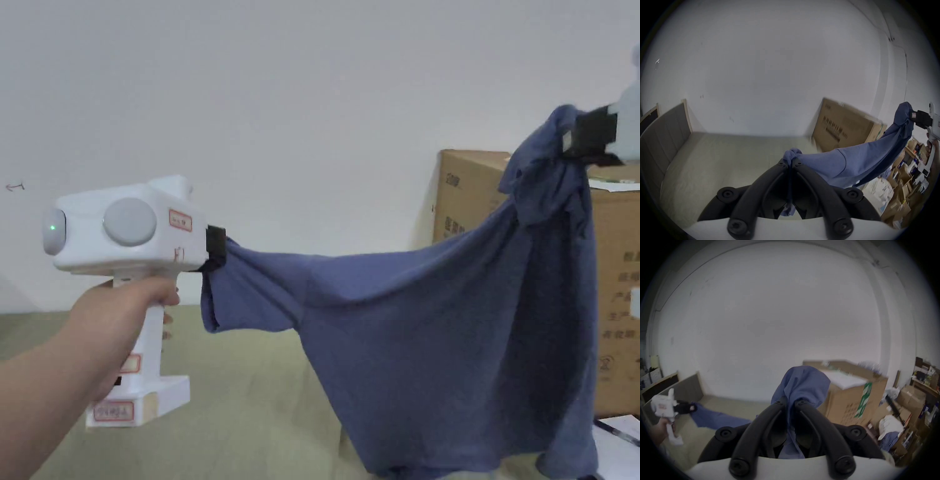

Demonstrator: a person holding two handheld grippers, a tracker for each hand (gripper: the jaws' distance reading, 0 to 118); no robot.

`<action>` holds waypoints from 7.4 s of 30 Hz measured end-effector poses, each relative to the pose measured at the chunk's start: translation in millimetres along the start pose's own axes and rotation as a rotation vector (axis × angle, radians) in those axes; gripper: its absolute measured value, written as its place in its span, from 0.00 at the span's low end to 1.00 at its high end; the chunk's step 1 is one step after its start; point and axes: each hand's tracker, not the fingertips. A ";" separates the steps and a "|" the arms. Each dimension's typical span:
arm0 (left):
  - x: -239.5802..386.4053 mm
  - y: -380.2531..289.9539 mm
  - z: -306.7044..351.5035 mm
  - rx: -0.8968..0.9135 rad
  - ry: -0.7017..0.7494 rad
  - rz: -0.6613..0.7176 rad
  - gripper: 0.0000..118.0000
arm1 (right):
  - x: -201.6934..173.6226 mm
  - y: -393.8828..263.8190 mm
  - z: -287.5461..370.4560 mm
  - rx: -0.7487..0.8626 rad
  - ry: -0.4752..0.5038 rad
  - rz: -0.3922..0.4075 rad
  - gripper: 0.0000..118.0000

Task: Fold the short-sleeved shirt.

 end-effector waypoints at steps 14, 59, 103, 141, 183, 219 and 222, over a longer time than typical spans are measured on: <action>-139.8 -271.5 14.1 -0.434 0.139 0.271 0.01 | -37.5 -334.5 17.6 -0.829 0.397 0.036 0.07; -145.9 -277.0 112.9 -0.445 0.258 0.538 0.07 | -95.5 -297.0 189.5 -0.063 0.307 -0.209 0.00; -47.7 -360.9 57.9 0.053 0.112 0.296 0.06 | -147.4 -373.0 -339.8 -1.146 0.113 0.310 0.83; -37.1 3.9 237.4 0.430 -0.017 0.175 0.06 | -92.4 31.0 66.8 -0.087 0.292 -0.007 0.06; -87.8 -276.0 41.4 -0.487 -0.223 0.189 0.06 | -104.3 -341.8 -66.1 -0.628 0.221 0.018 0.06; 4.7 -309.8 255.4 0.105 0.089 0.209 0.00 | -91.0 -312.1 174.0 -0.168 0.321 -0.337 0.00; -7.5 -299.3 257.0 0.150 0.060 0.208 0.00 | -96.3 -305.2 174.3 -0.153 0.359 -0.331 0.00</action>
